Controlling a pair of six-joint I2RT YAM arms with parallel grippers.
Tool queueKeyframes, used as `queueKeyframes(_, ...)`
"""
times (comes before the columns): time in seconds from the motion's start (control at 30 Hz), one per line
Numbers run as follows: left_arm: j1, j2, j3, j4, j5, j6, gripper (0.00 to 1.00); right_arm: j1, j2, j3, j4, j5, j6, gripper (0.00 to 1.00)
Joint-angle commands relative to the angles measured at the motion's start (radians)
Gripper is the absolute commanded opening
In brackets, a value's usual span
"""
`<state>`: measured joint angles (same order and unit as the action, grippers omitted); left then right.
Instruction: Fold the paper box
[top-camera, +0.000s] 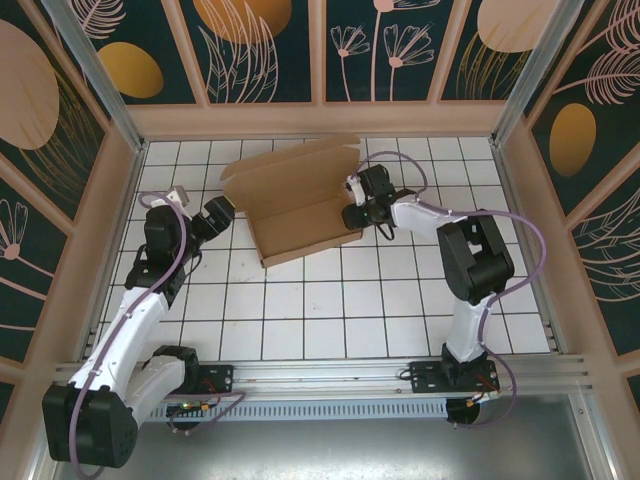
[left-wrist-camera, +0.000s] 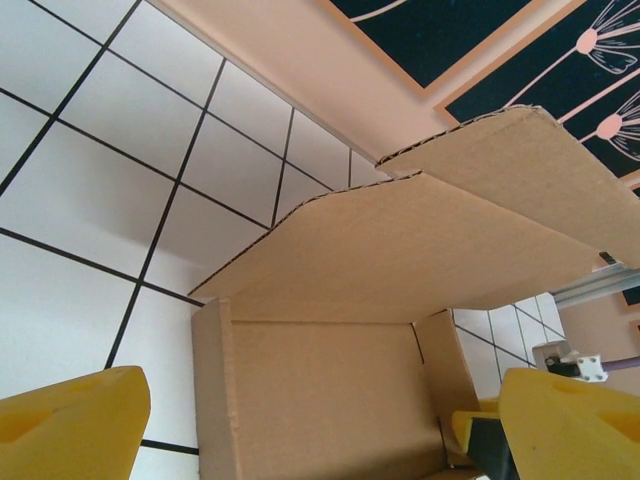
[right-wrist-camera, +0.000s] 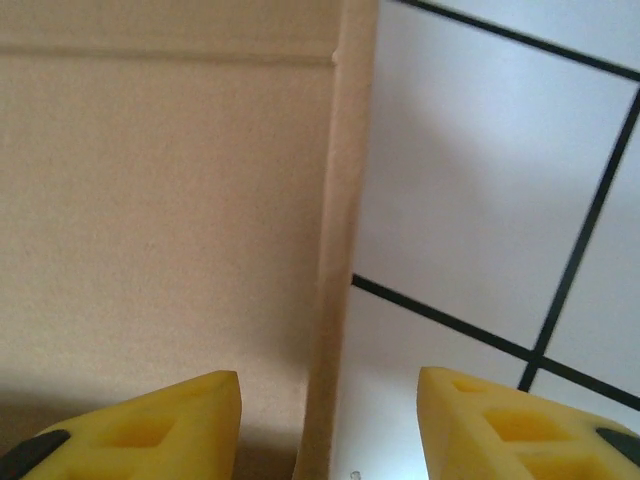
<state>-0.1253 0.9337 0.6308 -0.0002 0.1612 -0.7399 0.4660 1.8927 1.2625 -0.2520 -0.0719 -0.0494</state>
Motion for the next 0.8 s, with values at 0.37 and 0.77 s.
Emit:
queueKeyframes(0.37,0.0,-0.03,-0.017,0.019,0.003,-0.024,0.91,0.006,0.163,0.276,-0.219,0.033,0.059,0.43)
queueKeyframes(0.77,0.0,-0.033,-0.01,0.009,-0.011,-0.025,0.91,0.045,0.271,0.361,-0.285,0.143,0.045,0.29)
